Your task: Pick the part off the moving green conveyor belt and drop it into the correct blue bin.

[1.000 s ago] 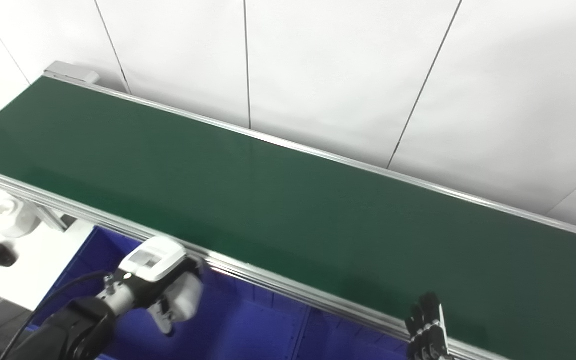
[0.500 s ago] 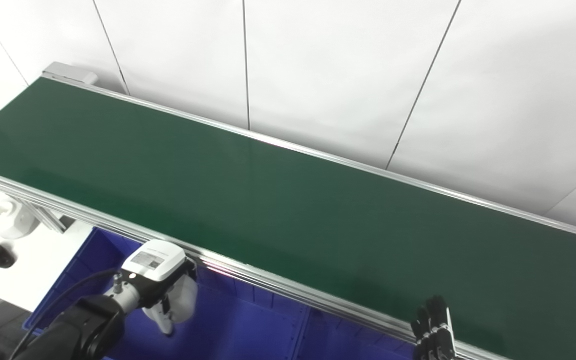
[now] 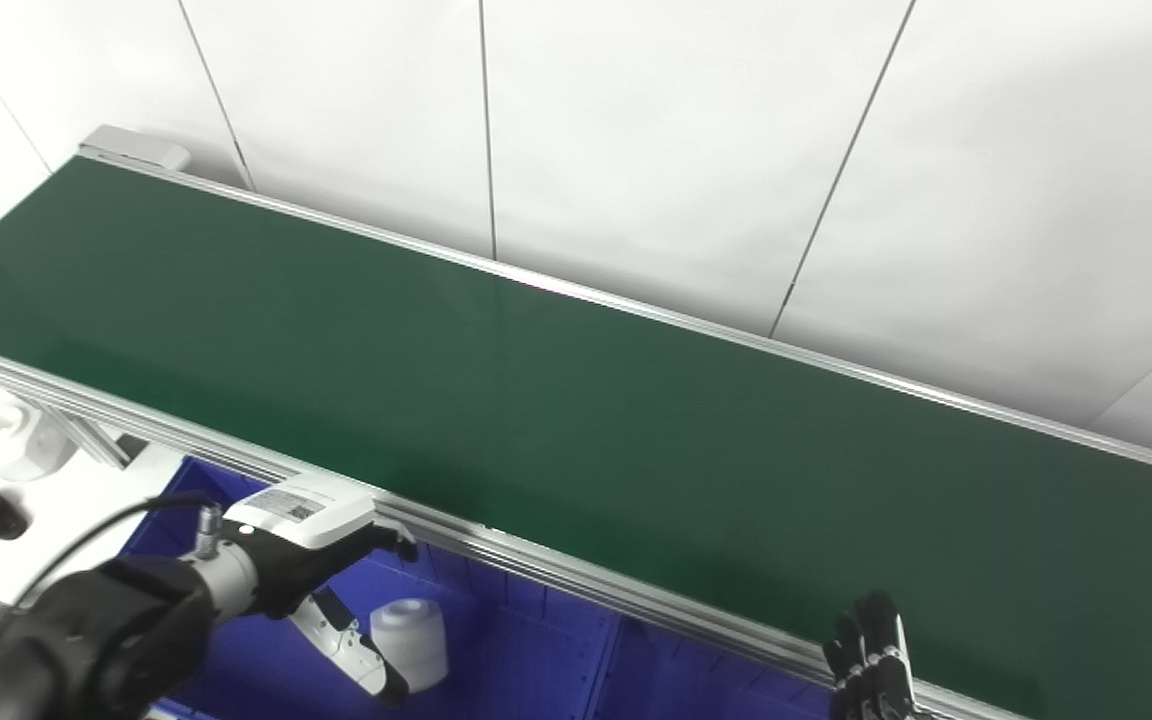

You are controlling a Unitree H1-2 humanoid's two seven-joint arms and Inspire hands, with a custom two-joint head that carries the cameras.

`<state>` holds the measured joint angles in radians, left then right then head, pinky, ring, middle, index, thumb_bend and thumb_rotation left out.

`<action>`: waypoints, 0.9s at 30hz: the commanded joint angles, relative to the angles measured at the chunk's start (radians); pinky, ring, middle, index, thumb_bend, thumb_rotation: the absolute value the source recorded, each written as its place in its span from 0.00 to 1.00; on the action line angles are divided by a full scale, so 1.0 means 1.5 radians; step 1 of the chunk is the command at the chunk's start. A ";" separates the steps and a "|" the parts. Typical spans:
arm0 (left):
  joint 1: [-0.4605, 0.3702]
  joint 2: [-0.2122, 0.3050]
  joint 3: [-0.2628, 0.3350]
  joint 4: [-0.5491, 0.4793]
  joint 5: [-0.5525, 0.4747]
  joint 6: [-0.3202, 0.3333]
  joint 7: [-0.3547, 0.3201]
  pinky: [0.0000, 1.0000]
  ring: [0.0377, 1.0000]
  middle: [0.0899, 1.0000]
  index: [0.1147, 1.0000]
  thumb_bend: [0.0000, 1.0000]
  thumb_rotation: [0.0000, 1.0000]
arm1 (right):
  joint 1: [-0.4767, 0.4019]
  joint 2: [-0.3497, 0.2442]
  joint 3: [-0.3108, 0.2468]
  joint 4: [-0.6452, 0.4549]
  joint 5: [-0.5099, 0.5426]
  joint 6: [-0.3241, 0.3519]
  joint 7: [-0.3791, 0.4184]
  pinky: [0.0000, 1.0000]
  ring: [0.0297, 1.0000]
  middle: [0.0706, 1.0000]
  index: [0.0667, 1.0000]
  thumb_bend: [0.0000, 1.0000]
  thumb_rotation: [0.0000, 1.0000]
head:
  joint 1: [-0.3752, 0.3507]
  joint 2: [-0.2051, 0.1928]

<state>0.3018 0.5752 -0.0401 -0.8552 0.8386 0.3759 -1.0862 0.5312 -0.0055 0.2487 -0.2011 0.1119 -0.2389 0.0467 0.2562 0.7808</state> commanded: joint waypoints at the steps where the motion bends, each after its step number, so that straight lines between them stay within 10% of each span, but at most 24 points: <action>1: -0.030 0.000 0.077 -0.056 -0.137 0.058 -0.098 0.81 0.87 0.86 0.83 0.87 0.66 | 0.003 -0.001 -0.003 -0.016 0.003 0.001 0.011 0.97 0.98 1.00 1.00 0.81 1.00 | -0.006 0.005; 5: -0.035 -0.031 0.193 -0.062 -0.446 0.063 -0.092 0.75 0.86 0.87 0.86 0.84 0.74 | 0.011 0.003 -0.002 -0.026 0.002 0.006 0.008 0.97 0.98 1.00 1.00 0.81 1.00 | -0.031 0.015; 9: 0.004 -0.027 0.180 -0.031 -0.757 0.063 0.123 0.77 0.79 0.81 0.84 0.84 0.89 | 0.023 0.011 0.009 -0.043 -0.009 0.016 0.003 0.96 0.97 1.00 1.00 0.81 1.00 | -0.101 0.034; 13: 0.051 -0.157 0.149 0.021 -0.916 0.063 0.271 0.78 0.79 0.82 0.90 0.93 0.90 | 0.035 0.035 0.029 -0.054 -0.040 0.022 -0.011 0.93 0.95 0.98 1.00 0.84 0.98 | -0.203 0.051; 17: 0.088 -0.314 0.160 0.035 -0.785 0.050 0.321 0.96 0.95 0.97 1.00 0.88 0.91 | 0.046 0.069 0.058 -0.054 -0.093 0.014 -0.034 0.93 0.95 0.98 1.00 0.85 0.98 | -0.309 0.061; 21: 0.122 -0.354 0.112 0.120 -0.580 -0.173 0.363 1.00 1.00 1.00 1.00 0.86 0.88 | 0.064 0.117 0.086 -0.054 -0.152 0.002 -0.071 0.96 0.96 0.99 0.99 0.85 1.00 | -0.416 0.073; 27: 0.161 -0.384 0.048 0.177 -0.504 -0.306 0.424 1.00 1.00 1.00 1.00 0.74 0.95 | 0.081 0.145 0.102 -0.065 -0.219 0.009 -0.122 0.99 0.98 1.00 0.99 0.86 1.00 | -0.452 0.078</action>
<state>0.5359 0.0096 0.0656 -0.5777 0.0660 0.0305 -0.4837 0.5960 0.0781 0.3225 -0.2558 -0.1592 -0.2194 -0.1033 -0.4217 0.8989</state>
